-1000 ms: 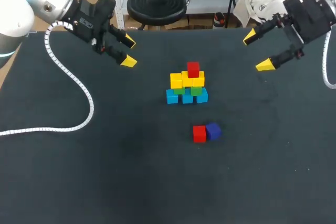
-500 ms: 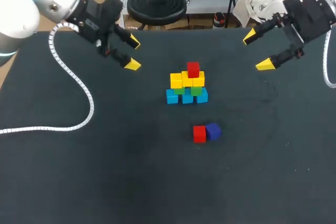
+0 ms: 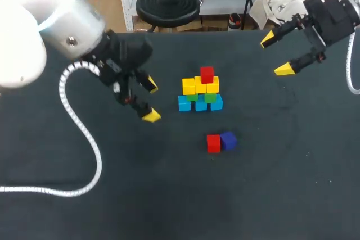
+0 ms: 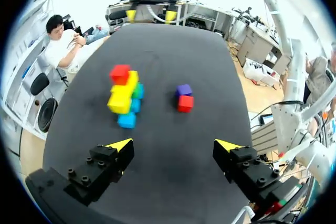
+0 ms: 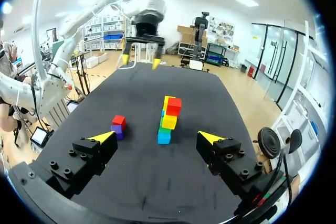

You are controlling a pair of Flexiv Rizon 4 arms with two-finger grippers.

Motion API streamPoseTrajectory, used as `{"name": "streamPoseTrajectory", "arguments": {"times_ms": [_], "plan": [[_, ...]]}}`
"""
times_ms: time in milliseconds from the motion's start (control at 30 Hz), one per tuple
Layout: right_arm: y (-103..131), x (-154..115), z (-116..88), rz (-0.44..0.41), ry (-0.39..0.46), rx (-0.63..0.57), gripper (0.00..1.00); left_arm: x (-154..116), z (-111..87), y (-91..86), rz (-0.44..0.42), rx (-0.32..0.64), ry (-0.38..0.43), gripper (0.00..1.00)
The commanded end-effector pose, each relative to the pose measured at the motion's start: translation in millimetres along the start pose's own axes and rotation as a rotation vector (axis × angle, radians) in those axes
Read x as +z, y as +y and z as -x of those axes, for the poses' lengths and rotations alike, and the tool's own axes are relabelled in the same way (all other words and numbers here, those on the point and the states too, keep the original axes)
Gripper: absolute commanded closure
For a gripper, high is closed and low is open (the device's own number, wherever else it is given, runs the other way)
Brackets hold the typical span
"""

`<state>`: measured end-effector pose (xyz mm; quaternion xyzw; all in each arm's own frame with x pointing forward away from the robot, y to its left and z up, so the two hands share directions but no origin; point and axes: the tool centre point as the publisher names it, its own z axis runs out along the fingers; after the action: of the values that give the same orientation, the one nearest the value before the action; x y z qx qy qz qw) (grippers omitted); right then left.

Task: Place the blue cubes, place green cubes on the blue cubes, place the yellow cubes on the green cubes, then place the red cubes on the yellow cubes, and place purple cube on the red cubes.

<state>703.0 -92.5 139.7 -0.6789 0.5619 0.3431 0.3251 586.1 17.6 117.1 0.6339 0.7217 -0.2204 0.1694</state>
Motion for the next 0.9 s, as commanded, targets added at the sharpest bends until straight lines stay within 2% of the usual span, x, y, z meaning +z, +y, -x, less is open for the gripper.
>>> {"name": "streamPoseTrajectory", "arguments": {"times_ms": [33, 133, 800, 833, 900], "plan": [[0, 0, 0, 0.0, -0.001, -0.001, 0.0, 20, 11.5, -30.9, -0.021, 0.034, 0.002, 0.0], [0, 0, 0, 0.0, -0.001, -0.001, 0.0, 38, 16.7, -37.8, -0.131, 0.074, 0.016, 0.0], [0, 0, 0, 0.0, -0.001, -0.001, 0.0, 38, 16.7, -37.8, -0.131, 0.074, 0.016, 0.0], [0, 0, 0, 0.0, -0.001, -0.001, 0.0, 39, 15.7, -38.7, -0.128, 0.064, -0.028, 0.0], [0, 0, 0, 0.0, -0.001, -0.001, 0.0, 45, 18.2, -48.5, -0.076, 0.04, -0.01, 0.0]]}}
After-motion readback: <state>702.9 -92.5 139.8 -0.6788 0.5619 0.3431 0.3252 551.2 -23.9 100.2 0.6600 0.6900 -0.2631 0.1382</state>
